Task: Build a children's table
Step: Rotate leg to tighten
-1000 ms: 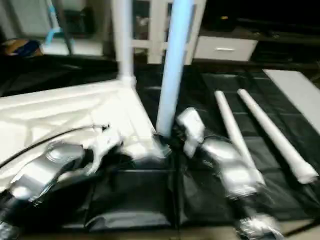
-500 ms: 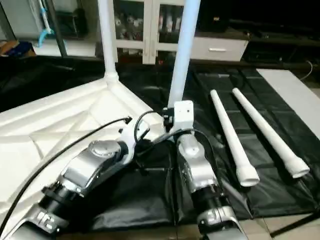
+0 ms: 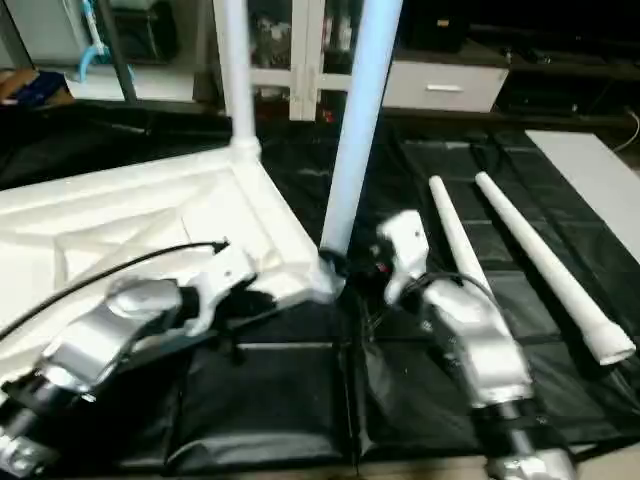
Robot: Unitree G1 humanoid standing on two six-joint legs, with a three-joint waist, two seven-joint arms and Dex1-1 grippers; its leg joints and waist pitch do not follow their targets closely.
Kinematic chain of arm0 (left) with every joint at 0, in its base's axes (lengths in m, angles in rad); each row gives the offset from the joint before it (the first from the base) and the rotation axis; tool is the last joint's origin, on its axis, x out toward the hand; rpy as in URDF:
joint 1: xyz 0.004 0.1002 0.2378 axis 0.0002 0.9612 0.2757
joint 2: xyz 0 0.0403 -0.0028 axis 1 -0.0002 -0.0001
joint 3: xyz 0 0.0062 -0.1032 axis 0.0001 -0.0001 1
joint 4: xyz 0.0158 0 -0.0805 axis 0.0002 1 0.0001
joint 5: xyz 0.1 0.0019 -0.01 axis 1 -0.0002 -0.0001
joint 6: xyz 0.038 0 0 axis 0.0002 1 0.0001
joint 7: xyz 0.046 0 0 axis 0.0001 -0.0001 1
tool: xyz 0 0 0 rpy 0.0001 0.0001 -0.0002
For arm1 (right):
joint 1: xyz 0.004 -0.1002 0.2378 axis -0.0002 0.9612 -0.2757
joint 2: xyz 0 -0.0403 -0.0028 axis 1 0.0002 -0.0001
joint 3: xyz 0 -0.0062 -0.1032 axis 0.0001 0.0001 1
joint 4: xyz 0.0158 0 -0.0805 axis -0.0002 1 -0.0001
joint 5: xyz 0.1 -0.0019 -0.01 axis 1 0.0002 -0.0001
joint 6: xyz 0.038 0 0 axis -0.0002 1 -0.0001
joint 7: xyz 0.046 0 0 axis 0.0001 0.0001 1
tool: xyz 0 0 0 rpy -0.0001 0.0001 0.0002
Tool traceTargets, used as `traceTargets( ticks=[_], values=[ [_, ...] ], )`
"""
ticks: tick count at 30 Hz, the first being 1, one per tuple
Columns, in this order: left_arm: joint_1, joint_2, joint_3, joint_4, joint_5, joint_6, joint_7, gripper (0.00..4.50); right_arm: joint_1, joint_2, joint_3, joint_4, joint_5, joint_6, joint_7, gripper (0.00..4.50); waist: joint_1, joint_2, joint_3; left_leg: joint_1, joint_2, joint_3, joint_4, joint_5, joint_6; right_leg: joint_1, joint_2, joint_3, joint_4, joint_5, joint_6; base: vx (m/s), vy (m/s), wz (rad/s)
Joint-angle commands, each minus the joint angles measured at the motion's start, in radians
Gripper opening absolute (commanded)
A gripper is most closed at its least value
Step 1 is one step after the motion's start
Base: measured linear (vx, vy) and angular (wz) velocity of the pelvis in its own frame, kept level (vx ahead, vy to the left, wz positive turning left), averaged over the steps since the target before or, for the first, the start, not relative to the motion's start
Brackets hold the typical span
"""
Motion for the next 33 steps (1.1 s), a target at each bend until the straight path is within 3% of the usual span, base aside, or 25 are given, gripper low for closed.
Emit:
traceTargets(
  ticks=[1,7,9,13,14,15,20,23,25,28,29,30,31,33],
  values=[
    [0.021,0.020,-0.021,-0.008,-0.006,0.013,-0.047,0.00,-0.001,-0.037,-0.008,0.004,-0.001,-0.006,0.049,3.14,0.004,0.007,-0.054,0.016,0.018,0.006,-0.075,-0.235,0.040,0.051,-0.039,0.027,-0.058,-0.179,-0.229,0.000,0.000,0.00],
    [0.030,0.058,-0.031,-0.053,-0.047,0.023,-0.115,0.00,-0.034,-0.088,0.022,0.040,0.028,0.010,0.201,3.14,0.006,0.003,-0.054,0.016,0.017,0.004,-0.075,-0.240,0.031,0.049,-0.039,0.028,-0.059,-0.213,-0.217,0.000,0.000,0.00],
    [0.033,0.064,-0.034,-0.061,-0.054,0.019,-0.128,0.00,-0.041,-0.091,0.028,0.049,0.036,0.020,0.222,2.76,0.005,0.004,-0.055,0.015,0.017,0.004,-0.073,-0.223,0.036,0.049,-0.038,0.027,-0.057,-0.199,-0.223,0.000,0.000,0.00],
    [0.037,0.067,-0.033,-0.066,-0.055,0.016,-0.137,0.00,-0.051,-0.084,0.030,0.071,0.034,0.019,0.241,2.52,0.005,0.004,-0.058,0.015,0.016,0.005,-0.071,-0.189,0.043,0.051,-0.037,0.027,-0.051,-0.155,-0.233,0.000,0.000,0.00],
    [0.038,0.066,-0.032,-0.066,-0.054,0.015,-0.140,0.00,-0.056,-0.077,0.024,0.084,0.034,0.019,0.244,2.40,0.005,-0.004,-0.058,0.013,0.016,0.005,-0.070,-0.183,0.046,0.052,-0.037,0.026,-0.051,-0.151,-0.234,0.000,0.000,0.00],
    [0.038,0.066,-0.032,-0.066,-0.054,0.015,-0.140,0.00,-0.056,-0.077,0.024,0.084,0.034,0.019,0.244,2.34,0.007,0.000,-0.058,0.014,0.016,0.005,-0.070,-0.176,0.050,0.052,-0.038,0.026,-0.049,-0.145,-0.238,0.000,0.000,0.00],
    [0.044,0.066,-0.026,-0.068,-0.048,0.023,-0.139,0.00,-0.067,-0.053,0.001,0.120,0.023,0.005,0.208,1.95,0.006,0.000,-0.057,0.015,0.016,0.005,-0.070,-0.189,0.047,0.052,-0.038,0.026,-0.051,-0.163,-0.238,0.000,0.000,0.00],
    [0.034,0.047,-0.023,-0.051,-0.029,0.067,-0.087,0.00,-0.084,-0.008,-0.021,0.196,-0.048,-0.035,0.042,1.88,0.000,0.000,-0.053,0.013,0.014,0.005,-0.072,-0.216,0.027,0.048,-0.038,0.026,-0.055,-0.213,-0.228,0.000,0.000,0.00],
    [0.019,0.020,-0.016,-0.032,-0.014,0.101,-0.034,0.00,-0.085,0.022,-0.032,0.229,-0.085,-0.037,-0.072,1.86,-0.003,-0.001,-0.048,0.018,0.012,0.005,-0.075,-0.275,0.000,0.039,-0.038,0.027,-0.067,-0.323,-0.195,0.000,0.000,0.00],
    [-0.034,-0.090,0.027,0.047,0.039,0.198,0.178,0.00,-0.076,0.108,-0.065,0.295,-0.204,0.007,-0.464,1.84,-0.010,0.000,-0.044,0.024,0.008,-0.005,-0.079,-0.343,-0.053,0.034,-0.038,0.023,-0.078,-0.468,-0.135,0.000,0.000,0.00],
    [-0.076,-0.180,0.073,0.114,0.062,0.222,0.328,0.00,-0.060,0.178,-0.094,0.300,-0.242,0.025,-0.663,1.84,-0.014,-0.002,-0.046,0.023,0.005,-0.006,-0.078,-0.352,-0.061,0.033,-0.037,0.022,-0.083,-0.488,-0.114,0.000,0.000,0.00],
    [-0.096,-0.222,0.087,0.144,0.067,0.225,0.383,0.00,-0.052,0.219,-0.100,0.297,-0.254,0.027,-0.737,1.84,-0.016,-0.002,-0.044,0.023,0.003,-0.004,-0.077,-0.358,-0.063,0.028,-0.035,0.023,-0.087,-0.496,-0.104,0.000,0.000,0.00],
    [-0.096,-0.222,0.087,0.144,0.067,0.225,0.383,0.00,-0.052,0.219,-0.100,0.297,-0.254,0.027,-0.737,1.84,-0.015,-0.002,-0.048,0.030,0.002,-0.006,-0.075,-0.381,-0.065,0.022,-0.034,0.021,-0.093,-0.510,-0.088,0.000,0.000,0.00],
    [-0.118,-0.265,0.096,0.168,0.071,0.218,0.428,0.00,-0.047,0.271,-0.094,0.282,-0.269,0.015,-0.784,1.84,-0.017,0.000,-0.049,0.023,0.002,-0.011,-0.079,-0.409,-0.050,0.027,-0.032,0.016,-0.097,-0.493,-0.068,0.000,0.000,0.00]
  ],
)
